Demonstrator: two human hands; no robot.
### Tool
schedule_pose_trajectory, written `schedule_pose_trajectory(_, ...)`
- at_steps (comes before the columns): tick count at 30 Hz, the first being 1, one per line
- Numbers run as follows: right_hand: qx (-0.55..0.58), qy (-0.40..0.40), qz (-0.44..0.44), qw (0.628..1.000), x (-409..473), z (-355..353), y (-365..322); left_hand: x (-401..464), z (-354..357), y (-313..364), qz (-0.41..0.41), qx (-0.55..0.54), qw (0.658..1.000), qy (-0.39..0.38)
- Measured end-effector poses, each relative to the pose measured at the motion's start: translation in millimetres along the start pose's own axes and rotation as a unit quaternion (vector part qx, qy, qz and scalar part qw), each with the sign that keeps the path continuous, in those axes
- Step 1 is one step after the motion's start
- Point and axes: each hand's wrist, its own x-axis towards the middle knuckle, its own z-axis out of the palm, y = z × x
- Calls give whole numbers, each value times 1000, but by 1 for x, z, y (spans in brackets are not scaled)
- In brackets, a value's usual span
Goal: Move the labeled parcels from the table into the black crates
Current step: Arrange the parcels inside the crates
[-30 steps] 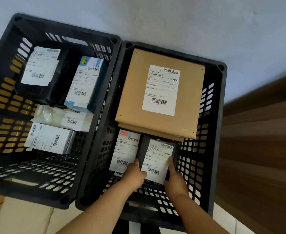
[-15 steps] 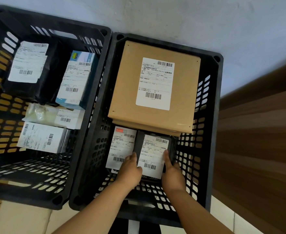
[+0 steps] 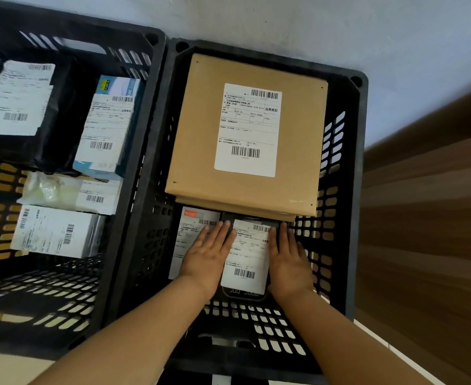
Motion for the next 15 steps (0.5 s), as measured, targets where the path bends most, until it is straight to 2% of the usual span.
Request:
schedule_pose_trajectory(6, 44, 5, 3, 999, 3, 0, -5, 4, 0, -4, -4, -28, 1000, -12)
schedule_pose_trajectory(11, 86, -29, 5, 996, -21, -22, -1, -10, -14, -7, 23, -27, 999, -29)
schedule_pose_trajectory(15, 132, -17, 7, 991, -63, -51, 2, -42, -34, -15, 61, -39, 997, -13)
